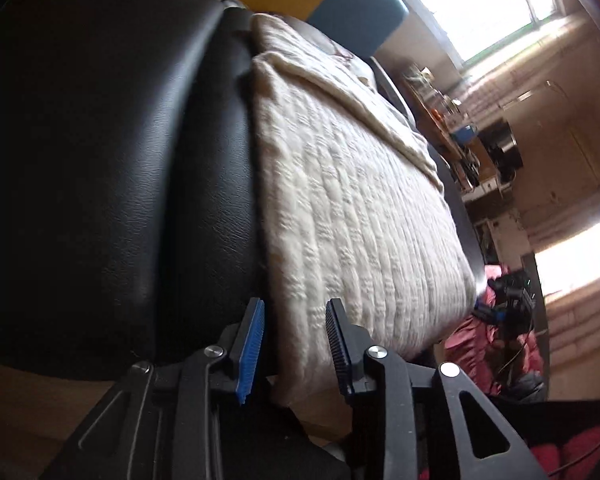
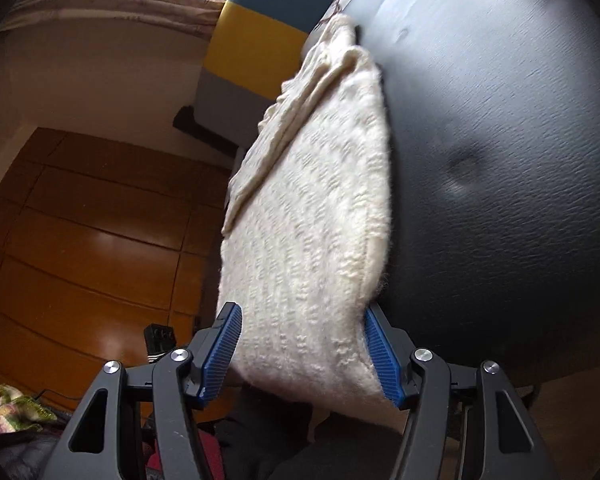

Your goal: Fold clothes

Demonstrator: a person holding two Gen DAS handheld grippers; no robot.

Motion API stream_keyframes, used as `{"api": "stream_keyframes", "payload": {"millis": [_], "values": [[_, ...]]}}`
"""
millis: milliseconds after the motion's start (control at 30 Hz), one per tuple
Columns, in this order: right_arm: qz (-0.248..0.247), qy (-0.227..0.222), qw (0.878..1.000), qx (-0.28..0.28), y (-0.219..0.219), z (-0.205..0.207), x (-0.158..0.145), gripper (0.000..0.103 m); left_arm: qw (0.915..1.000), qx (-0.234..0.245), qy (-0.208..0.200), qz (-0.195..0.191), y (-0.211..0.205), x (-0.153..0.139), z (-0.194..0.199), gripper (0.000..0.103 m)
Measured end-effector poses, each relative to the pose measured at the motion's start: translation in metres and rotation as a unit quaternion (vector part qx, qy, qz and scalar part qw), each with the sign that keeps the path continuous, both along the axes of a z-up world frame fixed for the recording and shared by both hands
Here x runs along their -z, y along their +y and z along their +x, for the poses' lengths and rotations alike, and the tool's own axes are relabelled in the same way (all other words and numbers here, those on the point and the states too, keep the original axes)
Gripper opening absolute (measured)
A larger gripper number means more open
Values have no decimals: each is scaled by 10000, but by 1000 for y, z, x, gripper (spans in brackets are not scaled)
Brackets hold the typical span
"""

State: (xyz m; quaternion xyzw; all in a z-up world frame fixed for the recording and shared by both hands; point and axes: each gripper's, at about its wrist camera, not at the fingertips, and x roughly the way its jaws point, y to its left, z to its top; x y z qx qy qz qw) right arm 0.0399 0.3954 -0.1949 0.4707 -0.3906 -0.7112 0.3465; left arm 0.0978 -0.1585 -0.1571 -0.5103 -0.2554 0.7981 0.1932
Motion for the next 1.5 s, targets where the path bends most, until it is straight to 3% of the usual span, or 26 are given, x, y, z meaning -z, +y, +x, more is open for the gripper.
{"api": "stream_keyframes", "payload": {"millis": [133, 200, 300, 333, 400, 433, 500, 567, 600, 767, 933, 1033, 1133, 1300, 1400, 1500], "values": [[-33, -17, 9999, -163, -10, 0, 0, 65, 9990, 120, -40, 422, 11, 8, 1, 33], [-98, -53, 9996, -245, -13, 1, 1, 66, 9990, 87, 51, 445, 15, 9, 3, 34], [-142, -5, 9993, -357, -18, 2, 1, 73, 9977, -109, -103, 661, 12, 14, 4, 33], [-99, 30, 9993, -366, -19, 3, 0, 73, 9973, -170, -166, 698, 12, 15, 5, 31], [-38, 63, 9993, -364, -22, 4, -1, 74, 9987, -227, -243, 384, 15, 14, 3, 9], [96, 118, 9991, -399, -25, 5, -3, 74, 9990, -261, -259, 237, 17, 13, 3, 9], [556, 192, 9973, -432, -31, 6, -9, 65, 9992, -340, -184, 57, 20, 9, 2, 9], [1191, 161, 9921, -363, -37, 6, -13, 23, 9991, -395, -146, -93, 23, 7, -1, 8], [1364, 96, 9900, -347, -37, 7, -12, 13, 9989, -423, -128, -169, 24, 6, -2, 8], [1689, 327, 9844, -379, -41, 10, -14, 14, 9974, -519, -12, -493, 31, 2, -9, 12], [1415, 236, 9890, -370, -29, 9, -5, 15, 9969, -542, 80, -565, 35, 0, -11, 18], [1375, 179, 9897, -359, -25, 7, -2, 16, 9957, -565, -16, -728, 39, -3, -13, 10], [1505, 76, 9880, -346, -29, 8, -3, 15, 9948, -534, 46, -871, 41, -5, -15, 7], [1815, 148, 9825, -382, -47, 12, -5, 14, 9968, -385, 126, -690, 24, -8, -8, 7], [1775, 80, 9822, -607, -62, 11, 1, 14, 9991, -276, 219, -246, 11, -11, 0, 7], [1533, -25, 9864, -600, -62, 14, 6, 14, 9993, -69, 276, -224, 9, -13, 5, 7]]}}
